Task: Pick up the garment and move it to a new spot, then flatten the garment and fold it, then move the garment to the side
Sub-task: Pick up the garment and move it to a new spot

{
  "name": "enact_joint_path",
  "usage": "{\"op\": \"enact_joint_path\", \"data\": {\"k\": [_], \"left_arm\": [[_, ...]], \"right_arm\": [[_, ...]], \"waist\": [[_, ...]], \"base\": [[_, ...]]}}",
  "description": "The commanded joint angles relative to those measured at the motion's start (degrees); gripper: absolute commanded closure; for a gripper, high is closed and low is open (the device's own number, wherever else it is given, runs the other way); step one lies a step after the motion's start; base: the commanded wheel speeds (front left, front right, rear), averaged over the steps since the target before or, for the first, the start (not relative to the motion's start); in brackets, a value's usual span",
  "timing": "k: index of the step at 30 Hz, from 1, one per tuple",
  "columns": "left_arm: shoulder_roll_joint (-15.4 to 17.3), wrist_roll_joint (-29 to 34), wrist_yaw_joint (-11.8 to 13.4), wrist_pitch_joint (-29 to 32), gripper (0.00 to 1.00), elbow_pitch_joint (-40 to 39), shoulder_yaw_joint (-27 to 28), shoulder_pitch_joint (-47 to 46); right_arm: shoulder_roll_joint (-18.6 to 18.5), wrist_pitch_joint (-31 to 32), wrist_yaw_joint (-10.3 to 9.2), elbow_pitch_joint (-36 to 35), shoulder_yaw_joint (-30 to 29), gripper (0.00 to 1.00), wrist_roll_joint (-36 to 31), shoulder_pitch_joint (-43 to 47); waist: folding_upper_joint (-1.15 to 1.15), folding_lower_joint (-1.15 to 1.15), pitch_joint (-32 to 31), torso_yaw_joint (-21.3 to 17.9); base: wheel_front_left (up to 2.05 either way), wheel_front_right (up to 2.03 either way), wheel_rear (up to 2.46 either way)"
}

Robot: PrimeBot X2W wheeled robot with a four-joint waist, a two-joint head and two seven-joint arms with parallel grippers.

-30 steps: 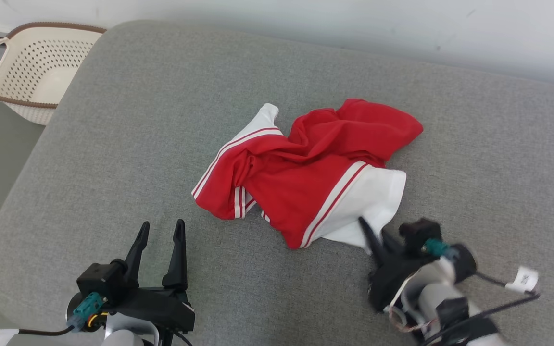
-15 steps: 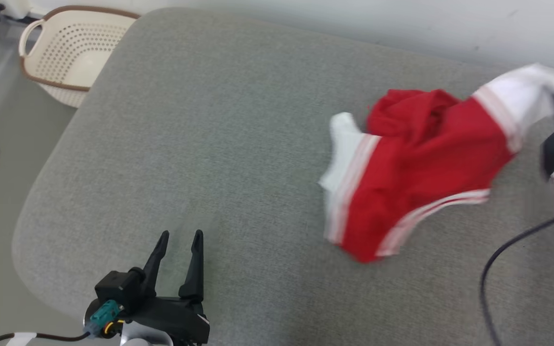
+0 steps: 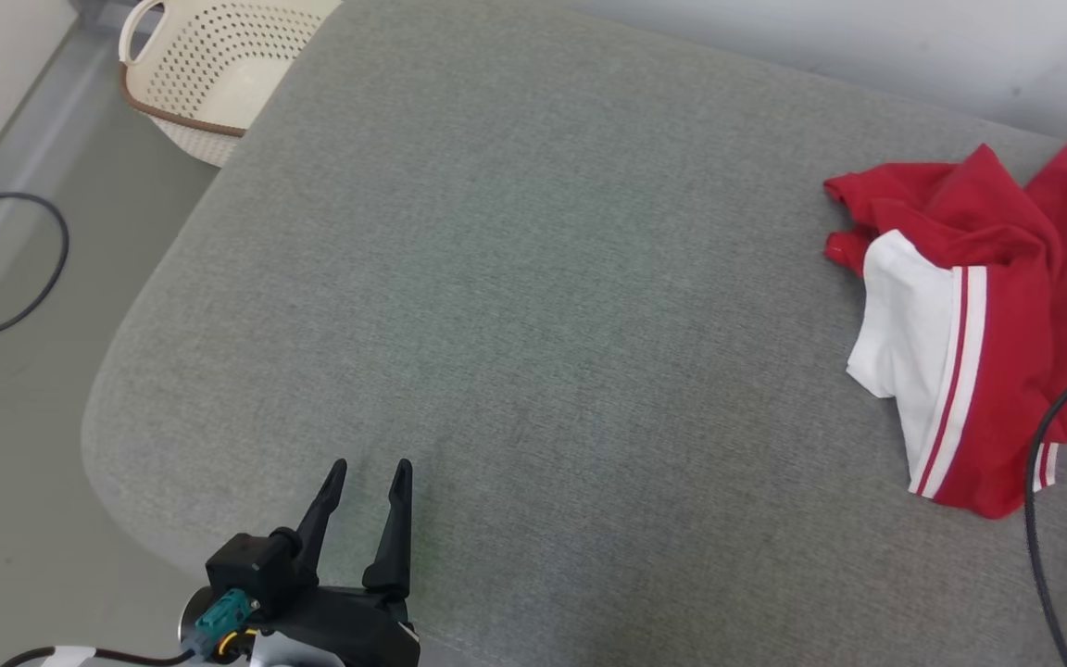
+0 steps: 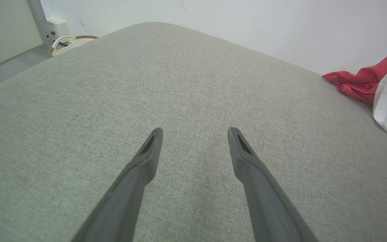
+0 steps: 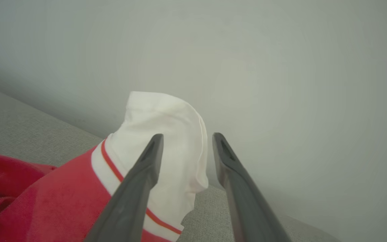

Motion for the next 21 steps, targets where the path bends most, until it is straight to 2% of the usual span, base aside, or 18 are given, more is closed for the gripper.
{"op": "enact_joint_path", "data": {"k": [1, 6, 10, 15, 17, 21], "left_arm": [[0.1, 0.4, 0.0, -0.1, 0.00, 0.2, 0.2, 0.6], [0.1, 1.2, -0.1, -0.1, 0.00, 0.2, 1.4, 0.5], [0.1, 1.6, -0.4, -0.1, 0.00, 0.5, 1.9, 0.8], [0.1, 1.4, -0.6, -0.1, 0.00, 0.6, 1.5, 0.8], [0.1, 1.3, -0.5, -0.1, 0.00, 0.6, 1.3, 0.9], [0.1, 1.1, -0.5, -0.1, 0.00, 0.9, 1.1, 1.1]], "right_arm": [[0.6, -0.9, -0.08, 0.4, -1.2, 0.00, -0.3, 1.7], [5.8, -2.6, -0.08, -1.3, -5.3, 0.00, 0.5, 7.2], [12.1, -2.8, -0.08, -11.0, -4.7, 0.00, 3.2, 14.5], [16.9, -2.8, -0.08, -25.4, 0.3, 0.00, 8.2, 24.2], [17.5, -2.8, -0.08, -29.9, 3.1, 0.00, 10.1, 27.2], [18.1, -2.8, -0.08, -34.4, 7.7, 0.00, 12.5, 30.7]], "waist": [[0.00, 0.00, -0.5, -1.5], [0.00, 0.00, -2.1, -5.2], [0.00, 0.00, -3.3, -8.5], [0.00, 0.00, -4.1, -11.1], [0.00, 0.00, -4.2, -11.7], [0.00, 0.00, -4.5, -12.0]], "base": [[0.00, 0.00, 0.00], [0.00, 0.00, 0.00], [0.00, 0.00, 0.00], [0.00, 0.00, 0.00], [0.00, 0.00, 0.00], [0.00, 0.00, 0.00]]}}
